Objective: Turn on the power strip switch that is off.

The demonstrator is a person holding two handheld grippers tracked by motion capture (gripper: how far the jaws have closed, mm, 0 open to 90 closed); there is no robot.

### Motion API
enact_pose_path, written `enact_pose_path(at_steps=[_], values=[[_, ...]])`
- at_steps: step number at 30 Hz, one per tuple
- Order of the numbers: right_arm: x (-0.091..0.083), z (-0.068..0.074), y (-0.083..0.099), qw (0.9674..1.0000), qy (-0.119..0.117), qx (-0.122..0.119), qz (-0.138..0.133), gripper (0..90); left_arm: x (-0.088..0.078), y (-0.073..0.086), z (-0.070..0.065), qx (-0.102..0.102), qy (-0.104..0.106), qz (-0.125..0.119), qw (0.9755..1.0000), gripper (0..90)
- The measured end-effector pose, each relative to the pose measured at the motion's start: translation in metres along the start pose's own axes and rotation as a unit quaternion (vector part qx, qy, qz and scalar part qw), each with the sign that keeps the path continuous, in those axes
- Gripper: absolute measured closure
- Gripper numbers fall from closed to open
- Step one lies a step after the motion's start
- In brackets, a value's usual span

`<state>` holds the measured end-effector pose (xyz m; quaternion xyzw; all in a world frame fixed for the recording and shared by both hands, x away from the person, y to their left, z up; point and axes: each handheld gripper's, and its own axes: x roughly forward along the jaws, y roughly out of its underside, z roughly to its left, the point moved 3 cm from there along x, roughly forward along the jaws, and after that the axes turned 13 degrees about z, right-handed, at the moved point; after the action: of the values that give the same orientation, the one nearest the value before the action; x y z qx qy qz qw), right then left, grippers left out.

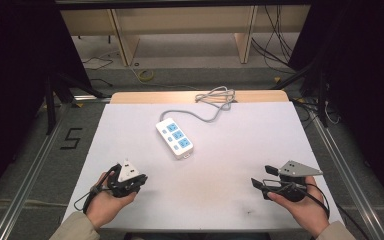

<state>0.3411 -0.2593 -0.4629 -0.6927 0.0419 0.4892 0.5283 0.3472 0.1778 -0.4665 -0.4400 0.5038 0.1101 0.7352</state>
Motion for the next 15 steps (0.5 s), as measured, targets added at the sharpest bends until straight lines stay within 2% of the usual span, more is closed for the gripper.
enact_pose_path(at_steps=[5,10,15], values=[[0.000,0.001,0.000,1.0000,-0.001,-0.001,-0.001,31.4,0.002,-0.005,0.000,-0.004,0.005,0.006,1.0000,89.6],[0.000,0.001,0.000,1.0000,-0.001,0.000,-0.001,31.3,0.005,-0.012,0.005,-0.020,0.011,0.005,0.9997,89.6],[0.000,0.001,0.000,1.0000,-0.001,0.001,-0.001,31.2,0.006,-0.016,0.010,-0.026,0.012,0.007,0.9996,89.7]])
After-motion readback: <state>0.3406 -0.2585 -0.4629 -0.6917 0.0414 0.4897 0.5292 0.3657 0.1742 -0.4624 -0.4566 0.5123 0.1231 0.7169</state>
